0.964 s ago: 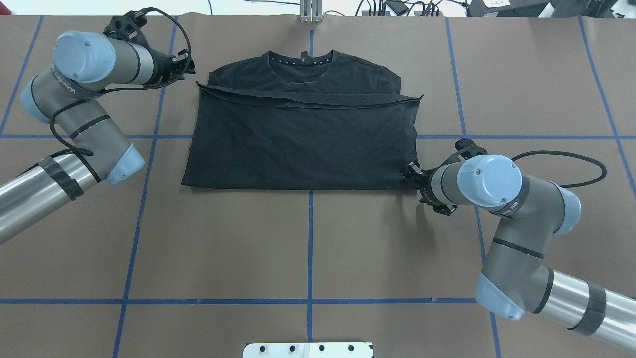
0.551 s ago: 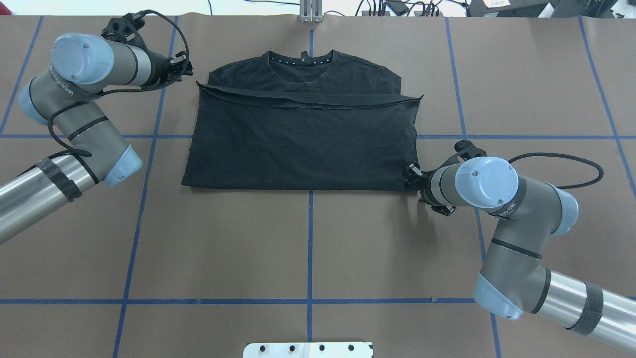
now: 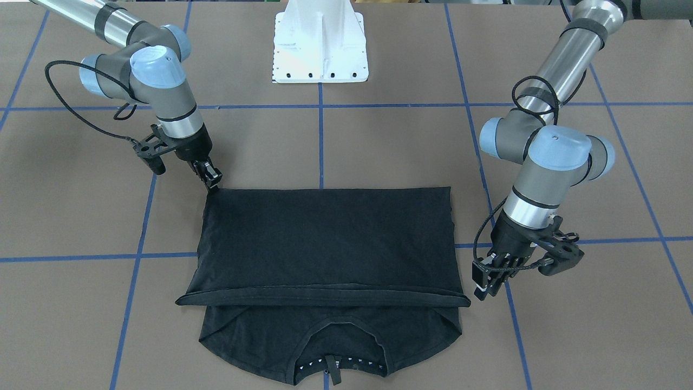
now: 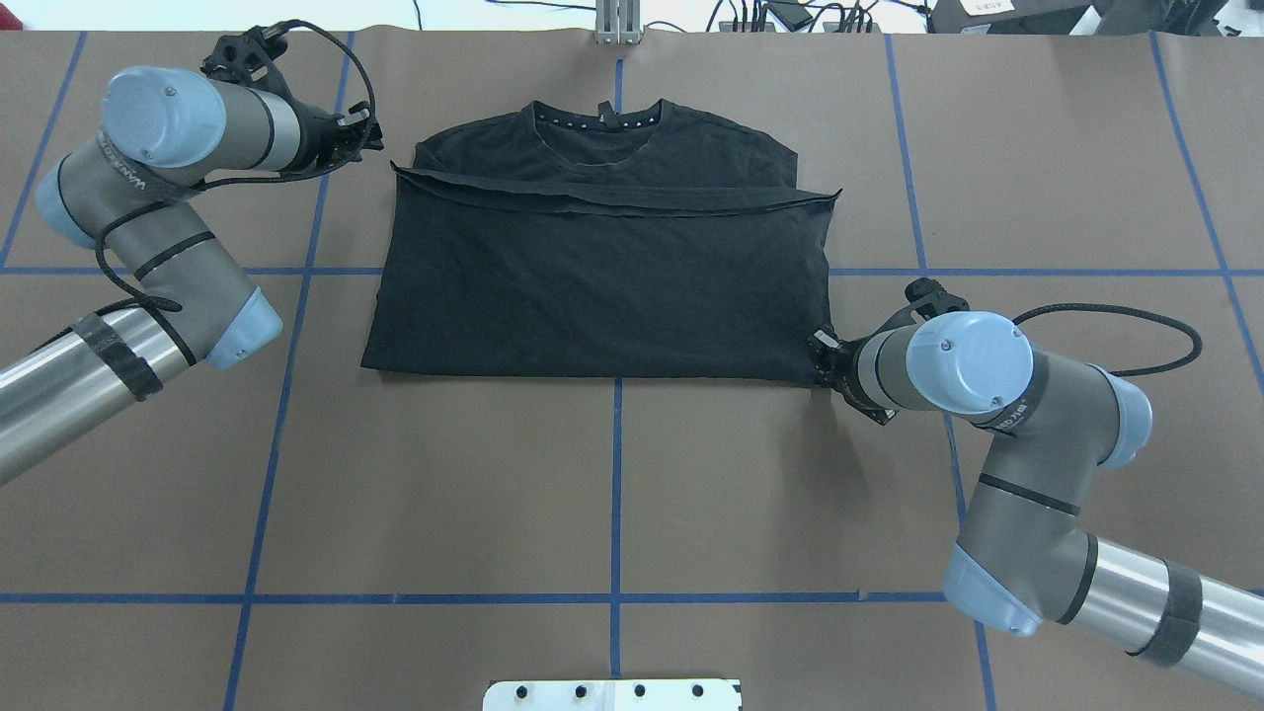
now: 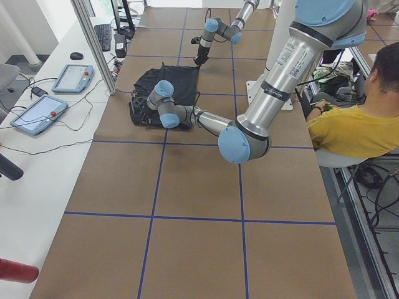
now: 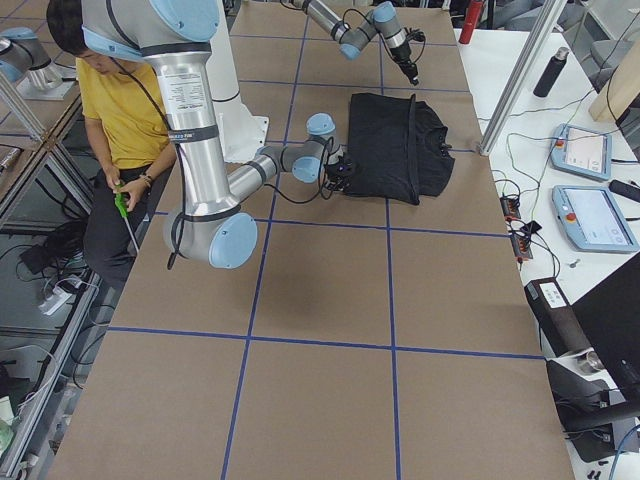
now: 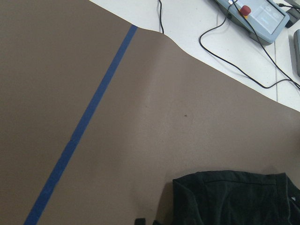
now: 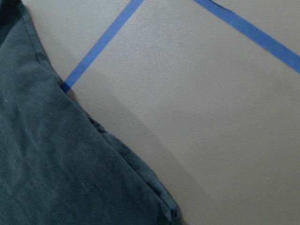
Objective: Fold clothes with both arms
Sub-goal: 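Drag the folded shirt corner toward the robot with the right gripper while the left withdraws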
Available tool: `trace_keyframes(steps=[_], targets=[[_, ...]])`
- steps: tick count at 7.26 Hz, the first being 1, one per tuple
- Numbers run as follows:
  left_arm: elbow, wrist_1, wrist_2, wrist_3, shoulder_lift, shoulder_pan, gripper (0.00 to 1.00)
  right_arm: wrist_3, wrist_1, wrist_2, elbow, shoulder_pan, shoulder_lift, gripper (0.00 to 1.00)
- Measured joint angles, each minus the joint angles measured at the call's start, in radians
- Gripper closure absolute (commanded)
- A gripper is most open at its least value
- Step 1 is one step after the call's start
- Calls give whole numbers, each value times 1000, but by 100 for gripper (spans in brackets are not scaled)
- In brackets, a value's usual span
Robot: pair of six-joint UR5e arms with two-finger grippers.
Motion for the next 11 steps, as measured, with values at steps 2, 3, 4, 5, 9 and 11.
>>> trace_keyframes(steps=[2,3,4,5,9,11], targets=[[-8,1,-3,-2,-1,0,61,4,-5,7,97,-12,-76,100],[-33,4,-6,-4,-1,0,61,10,-15,10,199,-54,-158,100],[-72,12,-17,-7,3,-1,60,39,-37,12,307,-122,-232,100],[-118,20,-46,-8,21,-1,60,103,-88,13,409,-217,-278,100],[-285,27,-146,-20,141,3,53,301,-334,-61,608,-575,-292,0],[-416,27,-146,-91,247,70,42,309,-346,-104,627,-518,-287,0]])
